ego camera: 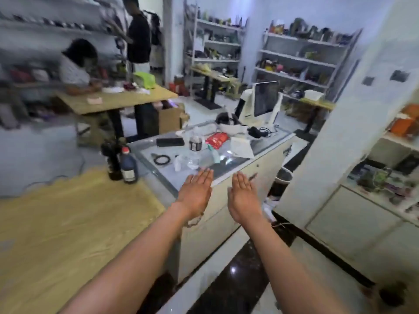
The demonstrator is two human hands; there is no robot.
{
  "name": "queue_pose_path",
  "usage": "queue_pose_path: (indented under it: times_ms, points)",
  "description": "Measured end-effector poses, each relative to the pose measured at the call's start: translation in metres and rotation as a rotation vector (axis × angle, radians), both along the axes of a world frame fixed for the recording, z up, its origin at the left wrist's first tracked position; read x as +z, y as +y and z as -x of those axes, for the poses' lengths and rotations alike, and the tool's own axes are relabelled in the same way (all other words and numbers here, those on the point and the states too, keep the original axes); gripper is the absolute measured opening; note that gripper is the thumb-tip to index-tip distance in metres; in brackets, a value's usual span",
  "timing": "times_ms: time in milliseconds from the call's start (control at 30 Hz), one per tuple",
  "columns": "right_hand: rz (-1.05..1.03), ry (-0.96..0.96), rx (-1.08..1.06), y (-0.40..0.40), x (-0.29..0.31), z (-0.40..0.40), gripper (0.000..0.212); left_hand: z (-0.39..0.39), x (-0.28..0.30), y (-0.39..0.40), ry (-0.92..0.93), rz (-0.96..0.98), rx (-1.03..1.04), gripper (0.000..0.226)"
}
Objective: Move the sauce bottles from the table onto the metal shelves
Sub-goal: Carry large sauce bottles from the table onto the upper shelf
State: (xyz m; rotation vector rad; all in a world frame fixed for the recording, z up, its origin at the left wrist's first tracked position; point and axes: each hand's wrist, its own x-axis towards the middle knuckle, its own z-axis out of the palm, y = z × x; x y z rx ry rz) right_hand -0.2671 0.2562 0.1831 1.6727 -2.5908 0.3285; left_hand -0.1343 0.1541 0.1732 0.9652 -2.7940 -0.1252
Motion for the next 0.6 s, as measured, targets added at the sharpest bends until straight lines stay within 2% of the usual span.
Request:
queue_pose_path:
  times_ms: [67,133,167,267,333,467,600]
  points:
    - [-0.005,-0.025,0.096,-0.049,-0.021,-0.058,0.063,-0.063,-0.014,-0.037,0.017,-0.023,0.111,0.056]
    - [0.001,-0.089,0.204,-0.094,-0.048,-0.12,0.084,-0.131,-0.029,-0.067,0.008,-0.051,0.229,0.057]
    - [-0.017,-0.126,0.223,-0.113,-0.06,-0.15,0.084,-0.164,-0.036,-0.079,0.002,-0.066,0.28,0.057]
    - [-0.082,-0.266,0.239,-0.15,-0.083,-0.22,0.057,-0.243,-0.051,-0.104,0.0,-0.097,0.424,0.058]
    - [-0.103,-0.305,0.269,-0.171,-0.096,-0.249,0.055,-0.281,-0.058,-0.117,0.005,-0.126,0.501,0.058]
    - [-0.106,-0.313,0.288,-0.208,-0.104,-0.273,0.055,-0.318,-0.075,-0.142,0.027,-0.197,0.577,0.058]
    - [-0.087,-0.288,0.294,-0.243,-0.106,-0.272,0.054,-0.316,-0.087,-0.164,0.084,-0.241,0.592,0.058]
